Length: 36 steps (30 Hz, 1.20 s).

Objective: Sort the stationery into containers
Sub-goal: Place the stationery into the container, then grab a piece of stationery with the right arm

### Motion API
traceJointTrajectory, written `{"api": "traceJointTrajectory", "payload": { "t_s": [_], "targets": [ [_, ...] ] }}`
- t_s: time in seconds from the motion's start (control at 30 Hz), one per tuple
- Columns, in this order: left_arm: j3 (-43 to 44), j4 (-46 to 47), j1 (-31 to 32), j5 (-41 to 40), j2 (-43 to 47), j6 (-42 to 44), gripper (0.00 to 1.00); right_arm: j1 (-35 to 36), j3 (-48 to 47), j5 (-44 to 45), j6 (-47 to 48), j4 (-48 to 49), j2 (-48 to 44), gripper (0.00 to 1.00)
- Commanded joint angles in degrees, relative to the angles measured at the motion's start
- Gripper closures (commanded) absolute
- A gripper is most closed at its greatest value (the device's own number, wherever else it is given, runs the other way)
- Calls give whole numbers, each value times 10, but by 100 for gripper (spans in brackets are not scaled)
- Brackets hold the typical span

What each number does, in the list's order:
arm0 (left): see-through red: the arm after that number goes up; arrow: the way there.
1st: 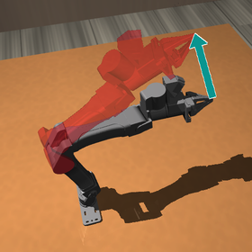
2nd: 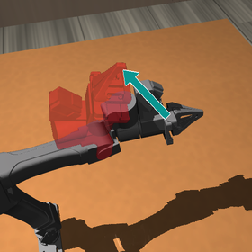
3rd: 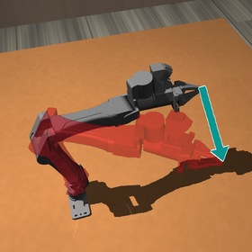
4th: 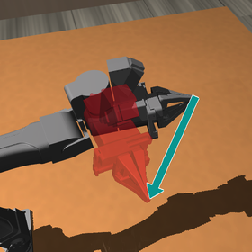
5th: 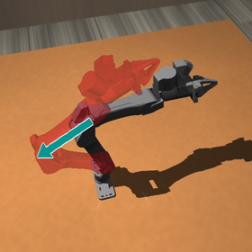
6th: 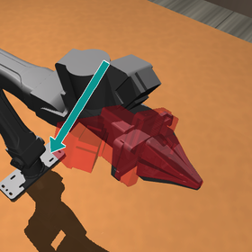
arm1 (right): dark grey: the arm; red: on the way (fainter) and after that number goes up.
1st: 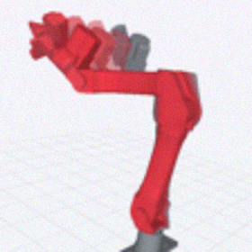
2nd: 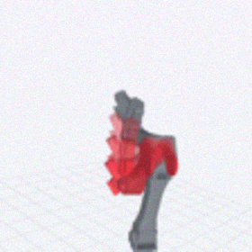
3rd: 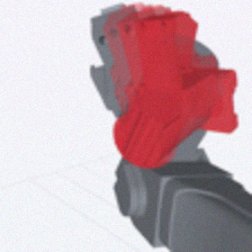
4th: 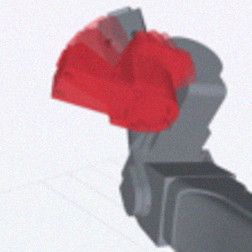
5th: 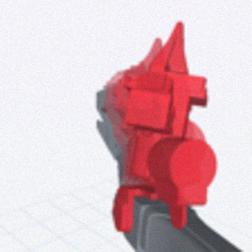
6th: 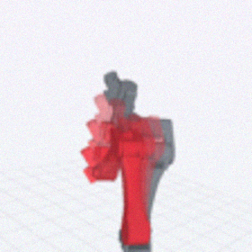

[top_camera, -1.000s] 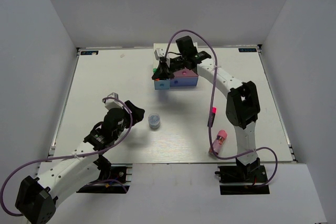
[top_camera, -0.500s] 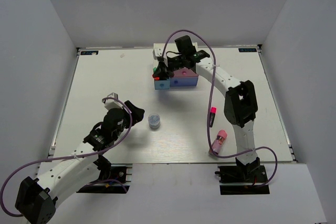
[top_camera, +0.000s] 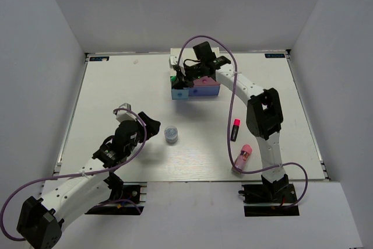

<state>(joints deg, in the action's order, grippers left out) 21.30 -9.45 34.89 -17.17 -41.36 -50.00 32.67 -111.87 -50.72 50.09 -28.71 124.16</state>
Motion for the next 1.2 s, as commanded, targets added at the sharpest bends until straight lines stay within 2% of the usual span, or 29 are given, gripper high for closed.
{"api": "traceJointTrajectory", "payload": {
  "t_s": [0.0,0.1,0.13,0.23,0.3,0.4,0.57,0.63,0.67,0.7,0.73,0.77,0.83,0.9,0.93,0.97,1.03,1.07,1.1,1.17],
  "targets": [
    [1,-4,2,-6,8,3,14,-5,-26,-23,14,-13,-11,98],
    [1,-4,2,-6,8,3,14,-6,-13,-58,14,3,-41,91],
    [1,-4,2,-11,8,3,14,-6,1,-62,6,10,-47,83],
    [1,-9,2,-11,15,3,14,-9,53,-75,-21,65,-98,70],
    [-4,-9,2,-11,15,3,14,-13,116,-66,-50,132,-141,65],
    [-4,-9,2,-11,15,3,14,-25,179,-28,-81,181,-182,66],
    [-9,-9,2,-11,20,3,14,-71,262,-5,-130,172,-240,100],
    [-16,-9,2,-6,26,-2,14,-87,310,4,-114,152,-286,100],
    [-16,-9,2,-6,26,-2,14,-99,343,16,-101,143,-297,97],
    [-16,-9,2,-6,26,-2,14,-107,371,23,-84,114,-321,89],
    [-16,-9,2,-6,26,-2,14,-113,398,28,-50,100,-332,81],
    [-16,-9,2,-1,26,-7,14,-125,411,30,5,46,-365,69],
    [-16,-4,2,-1,26,-7,14,-143,469,37,106,6,-390,60],
    [-16,4,2,5,20,-7,14,-169,495,45,247,-60,-442,49],
    [-16,11,2,5,11,-7,14,-175,529,57,285,-77,-454,47],
    [-16,20,2,10,6,-2,14,-187,536,64,395,-142,-472,45],
    [-16,29,2,15,-12,-2,14,-204,543,94,469,-212,-473,39],
    [-16,35,2,20,-17,-2,14,-217,540,100,530,-230,-473,39],
    [-11,35,2,21,-17,4,14,-227,539,113,590,-279,-467,35],
    [-11,40,2,21,-24,4,14,-243,532,130,658,-311,-457,32]
  ]
}}
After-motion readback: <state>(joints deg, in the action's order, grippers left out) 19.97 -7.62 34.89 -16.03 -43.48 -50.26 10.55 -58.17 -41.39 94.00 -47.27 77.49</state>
